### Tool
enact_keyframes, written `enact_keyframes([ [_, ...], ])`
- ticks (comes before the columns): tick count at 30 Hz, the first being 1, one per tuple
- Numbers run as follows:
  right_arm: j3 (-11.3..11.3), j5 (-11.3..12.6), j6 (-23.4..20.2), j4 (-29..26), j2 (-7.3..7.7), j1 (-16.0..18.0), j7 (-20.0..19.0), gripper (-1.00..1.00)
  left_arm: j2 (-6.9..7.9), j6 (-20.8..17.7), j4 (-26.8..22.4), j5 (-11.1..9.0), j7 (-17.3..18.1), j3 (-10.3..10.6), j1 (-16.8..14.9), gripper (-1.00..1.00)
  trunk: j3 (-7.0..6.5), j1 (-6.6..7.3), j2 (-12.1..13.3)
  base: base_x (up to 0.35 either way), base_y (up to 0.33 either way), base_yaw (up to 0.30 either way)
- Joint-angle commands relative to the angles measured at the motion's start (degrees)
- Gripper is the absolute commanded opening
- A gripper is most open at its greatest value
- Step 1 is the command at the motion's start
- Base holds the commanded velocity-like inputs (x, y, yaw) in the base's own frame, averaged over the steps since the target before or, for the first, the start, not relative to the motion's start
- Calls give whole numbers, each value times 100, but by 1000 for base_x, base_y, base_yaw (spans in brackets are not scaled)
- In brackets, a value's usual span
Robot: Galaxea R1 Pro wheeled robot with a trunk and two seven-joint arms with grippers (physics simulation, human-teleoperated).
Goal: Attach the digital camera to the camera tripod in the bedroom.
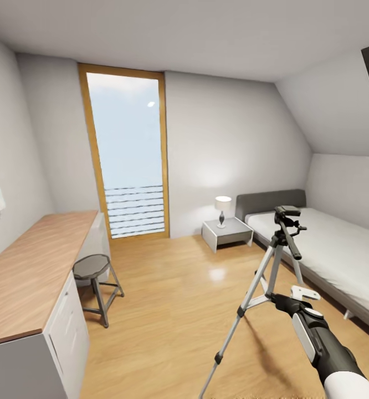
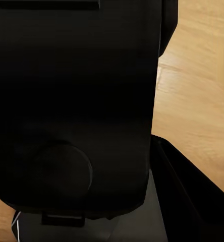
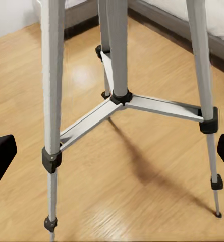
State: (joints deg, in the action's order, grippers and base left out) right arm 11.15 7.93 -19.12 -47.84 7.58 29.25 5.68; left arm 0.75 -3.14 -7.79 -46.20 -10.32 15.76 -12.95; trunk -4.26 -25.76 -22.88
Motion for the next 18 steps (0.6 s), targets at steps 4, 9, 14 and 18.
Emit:
enact_keyframes([
  [4,-9,62,-11,20,8,1,38,100,4,-38,-21,-21,-40,50,2,-100,3,-2,-4,0,0,-251],
  [9,-23,53,552,291,45,1,21,100,4,-41,-21,-21,-40,50,3,-100,3,-2,-4,0,0,-251],
  [14,-54,-73,712,386,24,1,8,100,4,-48,-19,-23,-40,50,2,-100,3,-2,-4,0,0,-251],
  [18,-66,-427,762,417,-24,1,12,100,4,-54,-19,-28,-40,50,3,-100,3,-2,-4,37,0,-246],
])
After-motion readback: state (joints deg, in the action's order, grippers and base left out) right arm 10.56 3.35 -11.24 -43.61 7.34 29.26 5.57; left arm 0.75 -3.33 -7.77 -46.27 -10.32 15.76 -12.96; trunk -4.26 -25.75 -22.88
